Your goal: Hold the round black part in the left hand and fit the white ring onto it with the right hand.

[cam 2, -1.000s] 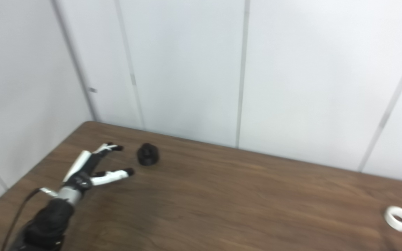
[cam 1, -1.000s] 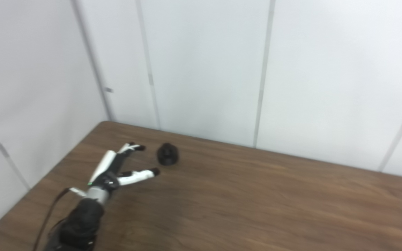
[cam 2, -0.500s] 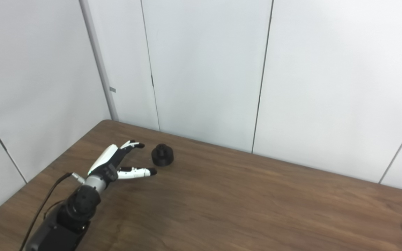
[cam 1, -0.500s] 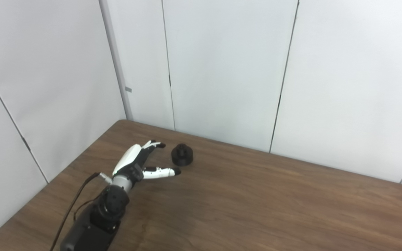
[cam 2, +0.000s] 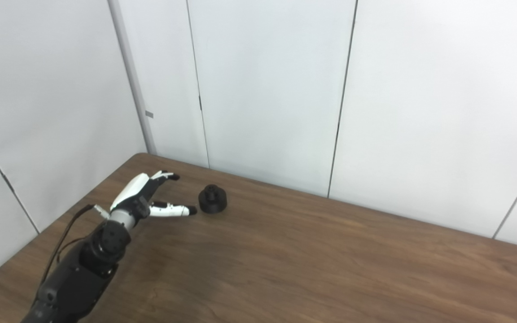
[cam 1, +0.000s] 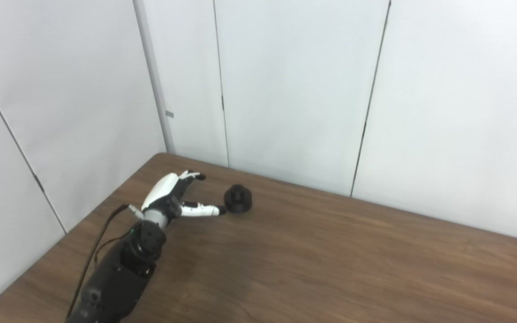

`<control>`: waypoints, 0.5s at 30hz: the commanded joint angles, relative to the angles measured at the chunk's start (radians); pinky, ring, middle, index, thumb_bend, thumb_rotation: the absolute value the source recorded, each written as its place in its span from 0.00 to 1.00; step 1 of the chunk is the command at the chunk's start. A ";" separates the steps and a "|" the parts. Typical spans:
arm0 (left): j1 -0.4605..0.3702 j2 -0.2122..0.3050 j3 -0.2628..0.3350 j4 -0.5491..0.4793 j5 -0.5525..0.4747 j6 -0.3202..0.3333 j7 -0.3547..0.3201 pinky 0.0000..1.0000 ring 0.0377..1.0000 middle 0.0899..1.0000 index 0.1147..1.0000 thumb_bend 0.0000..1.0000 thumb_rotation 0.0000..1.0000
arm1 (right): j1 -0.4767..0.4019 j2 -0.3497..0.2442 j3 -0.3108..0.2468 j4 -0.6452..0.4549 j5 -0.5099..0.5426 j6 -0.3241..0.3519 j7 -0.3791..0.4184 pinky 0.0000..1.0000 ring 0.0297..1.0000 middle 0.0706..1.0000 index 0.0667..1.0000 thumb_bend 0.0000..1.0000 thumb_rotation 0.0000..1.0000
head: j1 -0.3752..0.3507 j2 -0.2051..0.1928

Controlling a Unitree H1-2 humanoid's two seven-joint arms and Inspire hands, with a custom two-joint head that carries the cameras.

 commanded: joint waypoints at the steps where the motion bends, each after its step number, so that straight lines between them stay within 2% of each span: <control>1: -0.048 0.039 0.001 0.011 0.024 0.000 0.022 1.00 1.00 1.00 0.88 1.00 0.43 | 0.039 -0.009 -0.005 0.038 0.015 -0.027 0.006 0.73 0.80 0.91 0.91 0.54 0.81 | 0.000 0.000; 10: -0.083 0.042 -0.018 0.120 0.007 -0.087 0.031 1.00 1.00 1.00 0.84 1.00 0.37 | 0.051 -0.026 -0.012 0.044 0.027 -0.028 0.012 0.74 0.80 0.91 0.92 0.59 0.82 | -0.004 0.007; 15: -0.121 0.034 -0.077 0.219 0.047 -0.112 0.043 1.00 1.00 1.00 0.80 1.00 0.40 | 0.055 -0.028 -0.012 0.036 0.024 -0.022 0.009 0.74 0.80 0.90 0.90 0.60 0.81 | -0.011 0.007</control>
